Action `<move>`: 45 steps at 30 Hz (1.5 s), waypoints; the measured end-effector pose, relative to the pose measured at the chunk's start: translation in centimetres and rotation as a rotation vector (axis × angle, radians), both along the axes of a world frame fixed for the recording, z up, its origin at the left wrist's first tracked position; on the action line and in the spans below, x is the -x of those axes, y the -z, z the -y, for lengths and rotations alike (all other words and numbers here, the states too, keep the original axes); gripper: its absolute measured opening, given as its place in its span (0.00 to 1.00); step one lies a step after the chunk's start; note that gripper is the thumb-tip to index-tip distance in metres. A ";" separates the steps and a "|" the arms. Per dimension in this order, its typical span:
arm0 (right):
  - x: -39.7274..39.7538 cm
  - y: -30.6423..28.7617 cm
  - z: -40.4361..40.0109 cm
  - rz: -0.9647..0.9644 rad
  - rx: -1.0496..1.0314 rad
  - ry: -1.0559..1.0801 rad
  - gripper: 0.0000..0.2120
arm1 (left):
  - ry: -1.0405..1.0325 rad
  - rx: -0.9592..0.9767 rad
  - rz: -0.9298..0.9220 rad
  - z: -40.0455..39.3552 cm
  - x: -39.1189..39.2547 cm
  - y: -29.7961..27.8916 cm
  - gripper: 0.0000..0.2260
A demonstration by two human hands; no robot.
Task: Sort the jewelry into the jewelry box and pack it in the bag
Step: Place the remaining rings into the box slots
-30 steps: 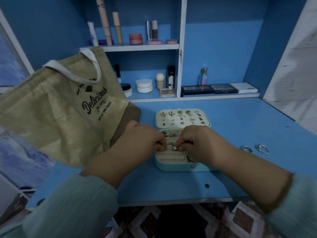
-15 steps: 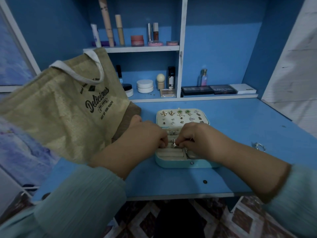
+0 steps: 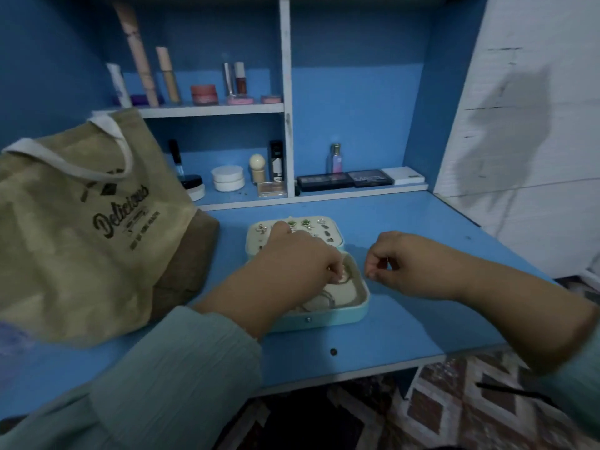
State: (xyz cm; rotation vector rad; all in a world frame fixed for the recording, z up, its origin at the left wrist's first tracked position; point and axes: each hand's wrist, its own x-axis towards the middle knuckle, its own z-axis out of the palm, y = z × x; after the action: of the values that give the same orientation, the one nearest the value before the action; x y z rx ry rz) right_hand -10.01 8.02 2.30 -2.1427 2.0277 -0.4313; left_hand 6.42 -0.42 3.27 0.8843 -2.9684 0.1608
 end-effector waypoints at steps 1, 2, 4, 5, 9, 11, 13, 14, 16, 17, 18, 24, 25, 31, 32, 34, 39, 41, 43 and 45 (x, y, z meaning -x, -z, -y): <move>0.7 -0.1 -0.4 -0.012 -0.015 0.023 0.09 | 0.021 0.010 -0.006 -0.3 0.9 0.0 0.08; 1.4 -0.2 -0.8 -0.018 -0.030 0.050 0.08 | 0.041 0.018 -0.002 -0.5 1.9 0.0 0.08; 2.7 -0.2 -1.4 -0.047 -0.061 0.107 0.04 | 0.056 0.025 0.037 -0.9 3.6 0.2 0.07; 3.4 0.0 -1.7 -0.066 -0.072 0.141 0.04 | 0.062 0.031 0.054 -1.1 4.5 0.4 0.07; 5.9 0.7 -3.0 -0.088 -0.111 0.263 0.05 | 0.082 0.046 0.094 -1.8 7.5 1.4 0.09; 6.8 1.2 -3.5 -0.087 -0.139 0.296 0.07 | 0.089 0.048 0.133 -2.3 8.6 1.8 0.11; 7.4 1.6 -4.0 -0.069 -0.155 0.314 0.10 | 0.101 0.060 0.149 -2.5 9.5 2.3 0.12; 7.5 1.8 -4.1 -0.052 -0.151 0.319 0.11 | 0.101 0.067 0.153 -2.6 9.9 2.6 0.12; 7.6 2.1 -4.3 -0.024 -0.138 0.325 0.12 | 0.088 0.086 0.167 -2.6 10.2 3.1 0.12; 7.7 2.4 -4.3 -0.016 -0.136 0.327 0.12 | 0.080 0.094 0.166 -2.7 10.4 3.3 0.12; 7.7 2.6 -4.2 -0.011 -0.133 0.327 0.12 | 0.072 0.097 0.158 -2.7 10.5 3.4 0.11; 7.6 3.7 -3.7 0.036 -0.045 0.349 0.10 | 0.048 0.085 0.127 -2.7 10.9 3.4 0.10; 7.5 3.7 -3.6 0.041 -0.028 0.356 0.10 | 0.048 0.085 0.127 -2.7 10.9 3.4 0.11; 7.0 3.7 -2.6 0.107 0.004 0.399 0.10 | 0.025 0.005 0.107 -2.5 10.8 3.6 0.10; 7.0 3.7 -2.4 0.096 -0.032 0.405 0.14 | 0.018 -0.026 0.093 -2.4 10.8 3.6 0.09; 6.9 3.6 -2.2 0.032 -0.077 0.405 0.16 | 0.009 -0.097 0.035 -2.1 10.8 3.7 0.06; 6.5 3.2 -2.1 0.074 -0.079 0.439 0.09 | -0.054 -0.205 -0.049 -1.9 10.7 3.8 0.15; 6.4 3.1 -2.3 0.101 -0.067 0.462 0.08 | -0.075 -0.189 0.023 -2.0 10.8 3.6 0.17; 6.4 2.8 -2.5 0.126 -0.049 0.487 0.08 | -0.102 -0.211 0.068 -2.1 11.0 3.2 0.15; 6.5 2.5 -2.8 0.188 -0.027 0.504 0.08 | -0.143 -0.262 0.111 -2.1 11.3 2.7 0.15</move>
State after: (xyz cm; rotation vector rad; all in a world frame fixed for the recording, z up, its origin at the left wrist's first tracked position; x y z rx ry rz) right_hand -16.49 10.81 -0.15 -1.4873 2.4238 -0.6345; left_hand -4.86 1.65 0.58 1.1521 -3.0751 -0.1859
